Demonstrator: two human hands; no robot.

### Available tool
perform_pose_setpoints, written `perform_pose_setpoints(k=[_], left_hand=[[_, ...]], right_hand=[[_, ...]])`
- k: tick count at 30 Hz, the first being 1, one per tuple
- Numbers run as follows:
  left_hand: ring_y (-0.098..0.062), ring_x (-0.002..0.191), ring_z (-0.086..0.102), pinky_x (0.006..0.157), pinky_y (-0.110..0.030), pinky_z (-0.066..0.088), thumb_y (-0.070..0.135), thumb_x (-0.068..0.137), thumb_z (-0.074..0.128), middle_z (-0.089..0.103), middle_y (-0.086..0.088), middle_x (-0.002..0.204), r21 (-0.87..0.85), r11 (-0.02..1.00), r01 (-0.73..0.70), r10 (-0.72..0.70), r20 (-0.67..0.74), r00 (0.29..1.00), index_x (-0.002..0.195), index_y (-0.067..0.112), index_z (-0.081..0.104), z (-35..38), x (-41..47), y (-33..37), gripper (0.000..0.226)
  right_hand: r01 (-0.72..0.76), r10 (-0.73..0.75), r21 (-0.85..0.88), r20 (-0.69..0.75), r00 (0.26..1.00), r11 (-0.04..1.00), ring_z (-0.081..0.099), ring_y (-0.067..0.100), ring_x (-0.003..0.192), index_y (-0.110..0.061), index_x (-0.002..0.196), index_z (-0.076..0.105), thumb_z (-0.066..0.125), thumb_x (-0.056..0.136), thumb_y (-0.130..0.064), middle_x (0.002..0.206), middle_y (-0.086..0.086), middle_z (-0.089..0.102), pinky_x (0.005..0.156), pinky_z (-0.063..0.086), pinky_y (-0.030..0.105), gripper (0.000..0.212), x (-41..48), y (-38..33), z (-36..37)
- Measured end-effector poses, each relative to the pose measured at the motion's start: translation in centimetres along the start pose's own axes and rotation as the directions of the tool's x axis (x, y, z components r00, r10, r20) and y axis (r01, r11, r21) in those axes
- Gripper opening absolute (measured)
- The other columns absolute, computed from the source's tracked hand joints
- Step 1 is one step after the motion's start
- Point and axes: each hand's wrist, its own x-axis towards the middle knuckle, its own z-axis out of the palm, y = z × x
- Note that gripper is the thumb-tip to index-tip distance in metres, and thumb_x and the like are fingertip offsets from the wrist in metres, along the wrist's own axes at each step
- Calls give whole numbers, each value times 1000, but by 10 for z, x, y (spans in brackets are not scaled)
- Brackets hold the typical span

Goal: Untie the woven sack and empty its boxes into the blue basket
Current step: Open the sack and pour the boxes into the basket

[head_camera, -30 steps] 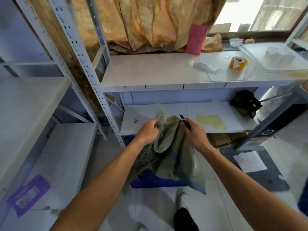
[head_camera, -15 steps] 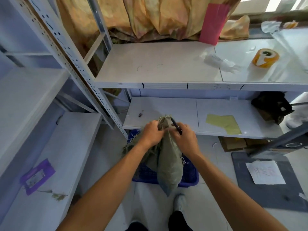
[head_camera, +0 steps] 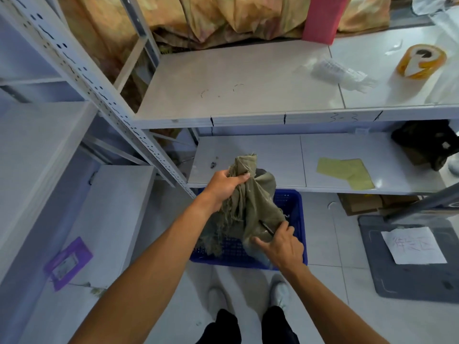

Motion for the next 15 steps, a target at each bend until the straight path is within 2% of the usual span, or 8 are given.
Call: perform_pose_setpoints(k=[2,4,5,7,9,10,12,15], left_hand=[[-30,98,74,95,-47,56,25,90,75,78,-14,101,-33,999,14,-12,67,998,111,4,72,-6,1,3,30],[-30,97,74,95,-46,57,25,90,75,78,-14,101,-56,998,23,-17,114,993,111,3,71,-13,2,4,30],[-29,95,75,94,-45,57,24,91,74,78,-14,99,-70,997,25,-16,130,991,109,3,71,-17,2,5,28],[-29,94,74,92,-44,57,22,92,73,77,-13,97,-98,995,19,-6,131,991,104,5,72,-26,5,7,21],[-30,98,73,93,-44,57,19,93,72,77,-14,100,-104,995,-3,14,103,995,103,11,72,-34,10,7,14],[-31,102,71,94,-43,56,18,93,71,76,-13,102,-73,997,-22,29,87,996,104,14,72,-38,15,6,11],[-28,108,68,99,-41,53,14,95,68,73,-5,104,39,997,-59,57,58,997,107,18,69,-42,25,2,13],[-23,112,63,100,-36,49,12,97,65,68,-1,112,229,969,-89,80,47,996,126,12,64,-43,45,-11,29]], right_hand=[[-96,96,74,5,995,993,62,37,112,-7,149,20,61,64,-85,135,18,52,86,51,45,123,11,0,-3],[-206,199,187,56,978,960,61,38,114,-6,150,21,61,63,-86,134,19,56,88,51,48,124,23,4,-4],[-239,219,264,103,970,934,64,36,109,-5,146,31,63,65,-83,127,17,61,84,52,46,116,28,6,-4],[-241,186,477,160,969,845,68,27,86,-4,124,57,71,76,-63,102,12,70,73,55,42,76,31,5,-9],[-227,163,611,160,974,758,62,22,69,-3,104,67,69,88,-35,85,13,69,67,54,42,36,32,1,-15],[-232,170,644,157,973,729,60,22,67,-2,102,67,65,92,-25,83,14,68,65,53,42,26,33,-2,-18],[-236,183,694,151,972,680,60,24,71,-3,104,67,58,97,-20,84,13,67,64,51,40,20,38,-9,-25],[-238,182,726,156,971,645,62,23,75,-10,103,66,53,100,-23,89,12,69,62,49,35,19,44,-20,-36]])
